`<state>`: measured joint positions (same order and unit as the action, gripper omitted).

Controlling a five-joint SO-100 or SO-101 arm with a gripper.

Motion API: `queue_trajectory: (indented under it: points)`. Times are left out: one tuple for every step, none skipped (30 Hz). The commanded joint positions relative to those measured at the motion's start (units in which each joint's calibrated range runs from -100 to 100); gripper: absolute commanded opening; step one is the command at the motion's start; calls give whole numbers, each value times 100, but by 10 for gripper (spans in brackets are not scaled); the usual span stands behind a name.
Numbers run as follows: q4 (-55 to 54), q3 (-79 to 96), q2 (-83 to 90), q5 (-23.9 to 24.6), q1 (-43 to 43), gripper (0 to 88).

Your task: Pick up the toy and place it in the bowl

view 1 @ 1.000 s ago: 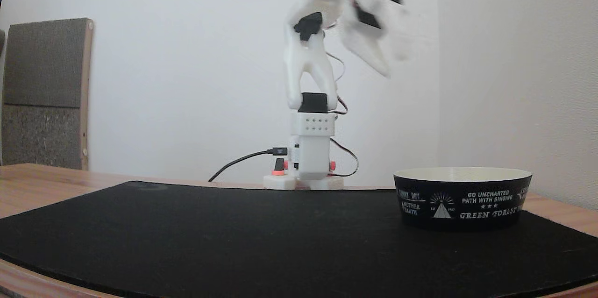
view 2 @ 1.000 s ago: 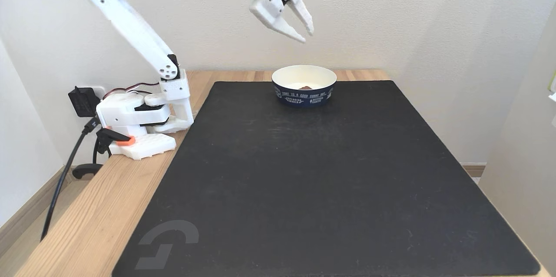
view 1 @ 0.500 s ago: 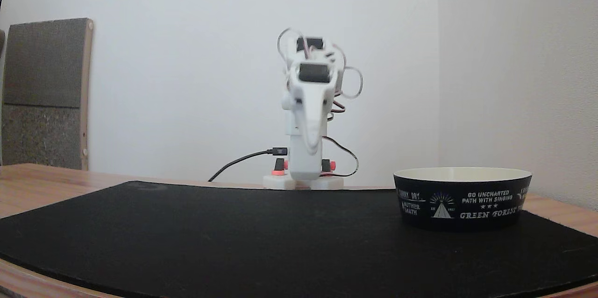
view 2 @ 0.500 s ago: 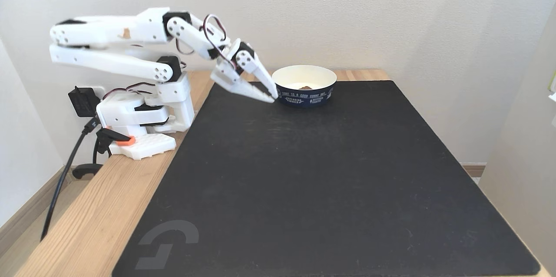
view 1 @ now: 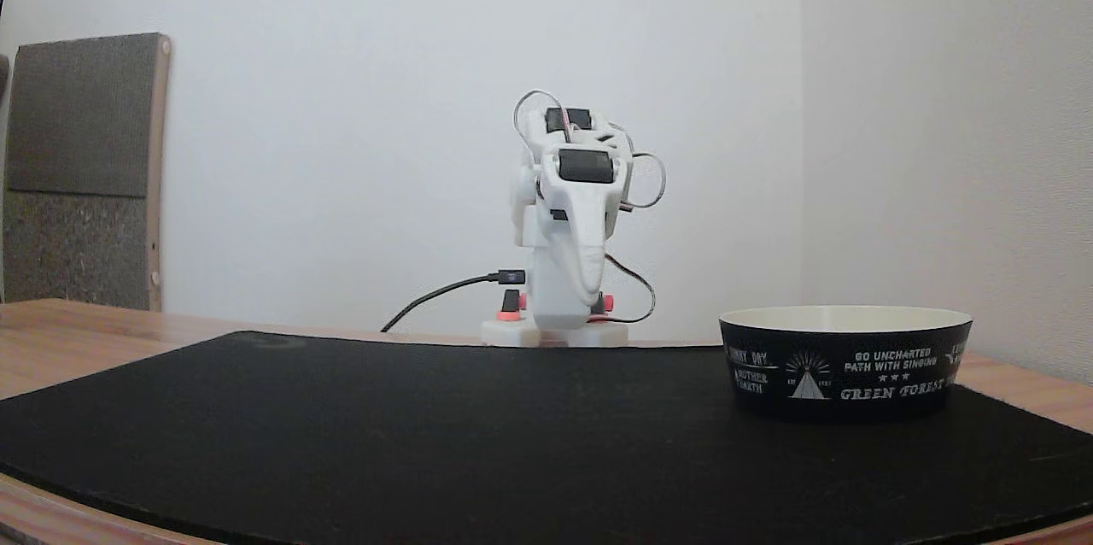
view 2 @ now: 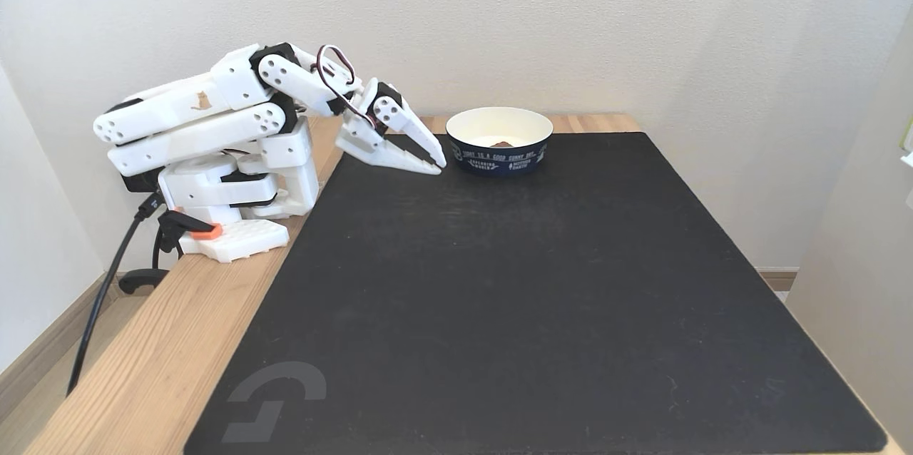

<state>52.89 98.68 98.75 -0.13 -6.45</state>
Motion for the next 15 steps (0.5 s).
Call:
queue_trajectory:
  points:
    - [45,78,67,2,-20,22]
    - [45,78,67,13,22,22]
    - [45,78,67,8,13,22]
    - [45,78,67,2,5,22]
    - [45,78,67,8,5,22]
    - [45,78,67,8,13,22]
    - [45,78,67,8,13,22]
    - [45,78,67,8,13,22]
    - [45,78,67,8,13,22]
    - [45,78,67,8,13,22]
    - [45,78,67,8,13,22]
    - [45,78,67,8,13,22]
    - [45,78,67,8,13,22]
    - [45,78,67,8,13,22]
    - [45,78,67,8,13,22]
